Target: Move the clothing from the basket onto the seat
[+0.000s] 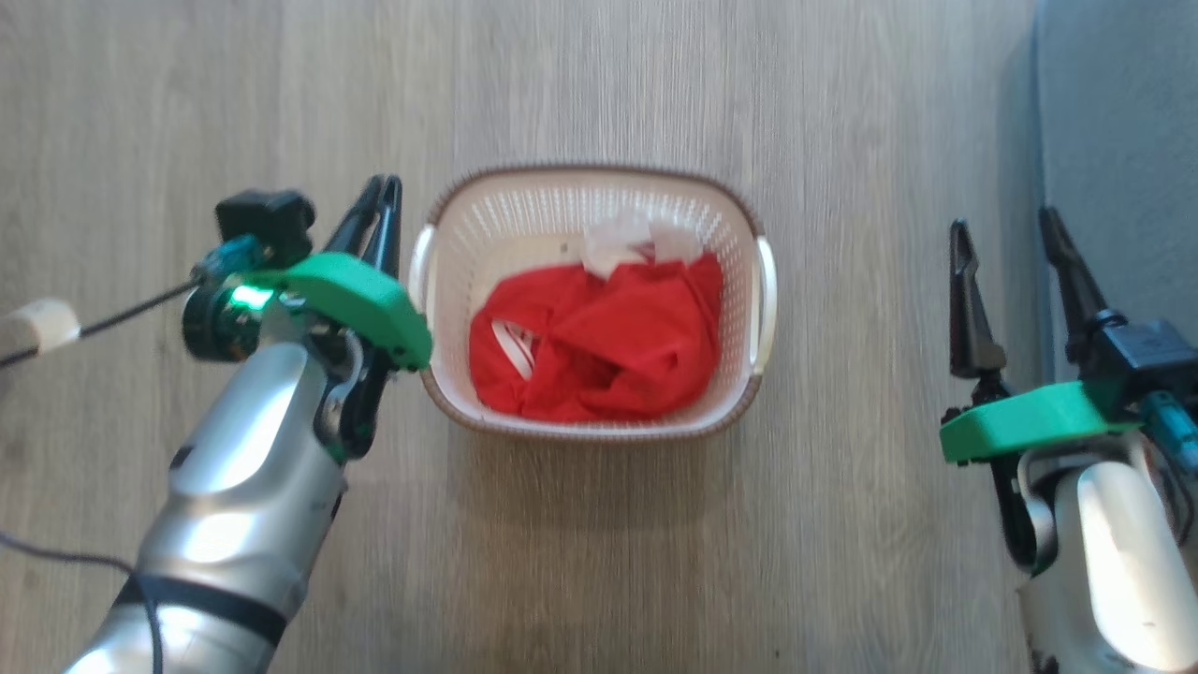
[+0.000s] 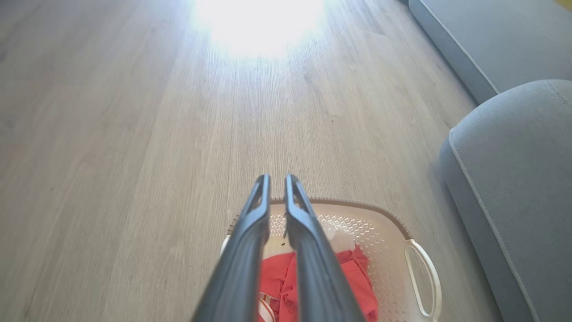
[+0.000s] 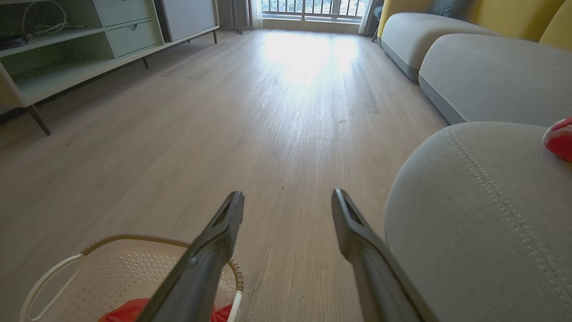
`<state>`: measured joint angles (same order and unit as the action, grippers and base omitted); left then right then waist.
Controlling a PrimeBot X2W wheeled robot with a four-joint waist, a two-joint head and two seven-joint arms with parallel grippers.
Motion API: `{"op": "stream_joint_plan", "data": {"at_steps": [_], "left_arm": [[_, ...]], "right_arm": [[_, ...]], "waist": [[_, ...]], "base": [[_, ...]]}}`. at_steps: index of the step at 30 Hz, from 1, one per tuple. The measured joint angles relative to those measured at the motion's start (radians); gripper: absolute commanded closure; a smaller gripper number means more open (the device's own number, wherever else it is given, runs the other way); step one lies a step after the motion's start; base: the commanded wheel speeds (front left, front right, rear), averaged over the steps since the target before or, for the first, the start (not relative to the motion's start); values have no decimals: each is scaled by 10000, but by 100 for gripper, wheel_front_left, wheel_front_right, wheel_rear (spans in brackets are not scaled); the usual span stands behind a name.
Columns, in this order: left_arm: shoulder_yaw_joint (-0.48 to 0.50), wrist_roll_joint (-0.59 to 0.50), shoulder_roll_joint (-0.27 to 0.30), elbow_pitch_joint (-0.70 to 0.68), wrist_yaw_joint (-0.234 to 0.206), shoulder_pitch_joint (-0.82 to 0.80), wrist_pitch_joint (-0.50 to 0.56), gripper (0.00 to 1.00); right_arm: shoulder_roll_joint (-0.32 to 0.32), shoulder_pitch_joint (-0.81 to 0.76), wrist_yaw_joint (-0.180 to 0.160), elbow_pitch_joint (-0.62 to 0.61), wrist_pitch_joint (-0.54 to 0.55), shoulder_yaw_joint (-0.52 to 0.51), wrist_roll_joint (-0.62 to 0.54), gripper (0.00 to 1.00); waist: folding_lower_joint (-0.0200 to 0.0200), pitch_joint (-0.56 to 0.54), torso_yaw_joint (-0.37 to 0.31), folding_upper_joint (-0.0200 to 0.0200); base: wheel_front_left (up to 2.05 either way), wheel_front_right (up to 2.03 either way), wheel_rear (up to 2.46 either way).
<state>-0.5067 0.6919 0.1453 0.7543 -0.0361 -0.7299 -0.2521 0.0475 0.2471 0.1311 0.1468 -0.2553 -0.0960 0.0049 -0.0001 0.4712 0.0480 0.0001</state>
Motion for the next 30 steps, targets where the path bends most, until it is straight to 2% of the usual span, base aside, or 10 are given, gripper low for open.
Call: {"op": "stream_joint_plan", "data": {"at_steps": [1, 3, 4, 10, 18, 30], "left_arm": [[222, -198, 40, -178, -25, 205, 0, 53], [635, -573, 105, -562, -94, 603, 0, 11], [851, -736, 121, -754, -115, 805, 0, 0], [1885, -1553, 174, -1785, -123, 2092, 0, 0], [3095, -2052, 236, -2905, -109, 3729, 0, 0], [4174, -2667, 276, -3613, -25, 5245, 0, 0]], "right_arm": [[0, -44, 0, 65, 0, 13, -48, 0], [0, -191, 0, 176, 0, 40, -88, 0], [0, -268, 0, 244, 0, 58, -144, 0], [0, -591, 0, 550, 0, 199, -322, 0], [0, -855, 0, 706, 0, 270, -353, 0], [-2, -1543, 0, 874, 0, 476, 15, 0]], "waist": [[0, -218, 22, 0], [0, -637, 69, 0], [0, -843, 95, 0], [0, -1939, 289, 0], [0, -2913, 432, 0], [0, -3810, 78, 0]], "base": [[0, 0, 0], [0, 0, 0], [0, 0, 0], [0, 0, 0], [0, 0, 0], [0, 0, 0]]}}
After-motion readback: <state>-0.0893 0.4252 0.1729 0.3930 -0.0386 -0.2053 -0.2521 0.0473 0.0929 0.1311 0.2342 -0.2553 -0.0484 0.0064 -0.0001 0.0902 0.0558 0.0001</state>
